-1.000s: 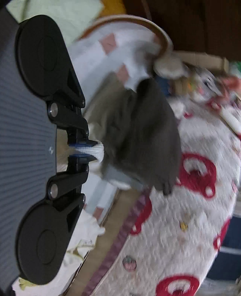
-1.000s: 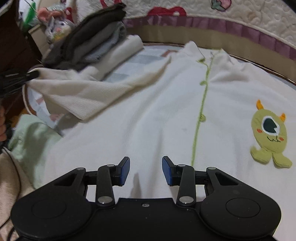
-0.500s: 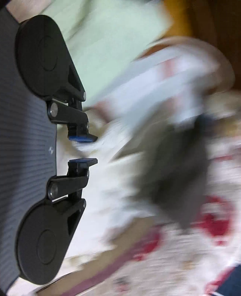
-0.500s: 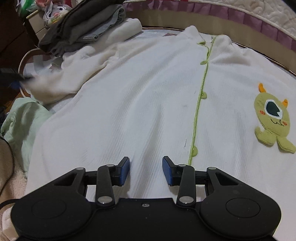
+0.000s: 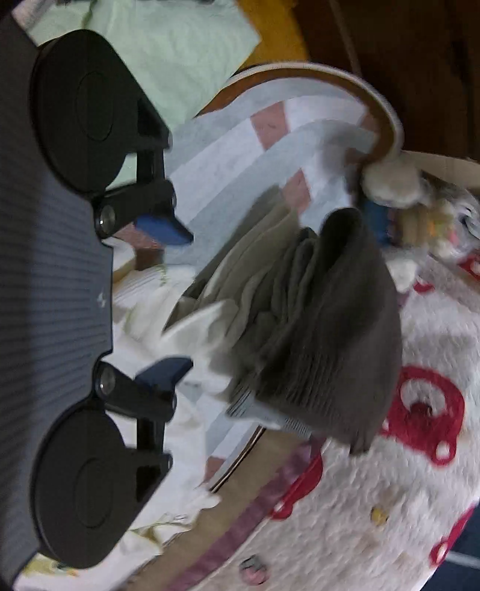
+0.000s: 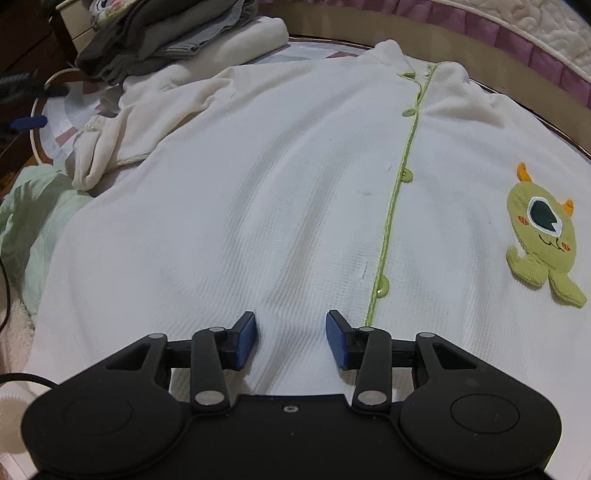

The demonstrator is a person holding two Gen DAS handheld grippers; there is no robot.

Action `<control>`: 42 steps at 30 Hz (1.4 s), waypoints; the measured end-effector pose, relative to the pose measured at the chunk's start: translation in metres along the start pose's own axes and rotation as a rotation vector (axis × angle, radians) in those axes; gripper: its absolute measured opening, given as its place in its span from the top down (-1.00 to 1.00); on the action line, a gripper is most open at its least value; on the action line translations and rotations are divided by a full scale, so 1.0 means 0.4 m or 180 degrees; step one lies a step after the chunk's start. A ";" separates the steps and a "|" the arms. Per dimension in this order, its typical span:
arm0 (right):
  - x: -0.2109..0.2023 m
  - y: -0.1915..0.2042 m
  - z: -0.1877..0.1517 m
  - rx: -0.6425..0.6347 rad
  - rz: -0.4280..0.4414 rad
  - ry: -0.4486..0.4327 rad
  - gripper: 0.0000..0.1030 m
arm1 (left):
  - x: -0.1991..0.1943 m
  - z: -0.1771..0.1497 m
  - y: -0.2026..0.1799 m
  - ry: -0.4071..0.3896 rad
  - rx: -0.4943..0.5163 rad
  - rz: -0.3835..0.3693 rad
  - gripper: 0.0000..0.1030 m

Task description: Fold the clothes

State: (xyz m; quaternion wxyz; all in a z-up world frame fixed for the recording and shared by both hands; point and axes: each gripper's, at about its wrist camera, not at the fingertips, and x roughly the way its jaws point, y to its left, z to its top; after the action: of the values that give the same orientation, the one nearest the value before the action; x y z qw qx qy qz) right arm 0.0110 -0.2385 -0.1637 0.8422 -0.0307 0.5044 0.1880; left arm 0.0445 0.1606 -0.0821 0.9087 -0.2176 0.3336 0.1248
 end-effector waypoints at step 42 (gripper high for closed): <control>-0.021 0.007 -0.013 0.0225 0.0204 -0.0024 0.06 | -0.005 0.410 0.184 -0.1015 -0.0084 0.0924 0.63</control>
State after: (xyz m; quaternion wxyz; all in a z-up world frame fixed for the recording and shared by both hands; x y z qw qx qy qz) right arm 0.0023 -0.2396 -0.1584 0.8382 0.0159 0.5083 0.1970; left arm 0.1060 0.3033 0.0083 0.9196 -0.1566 0.2118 0.2915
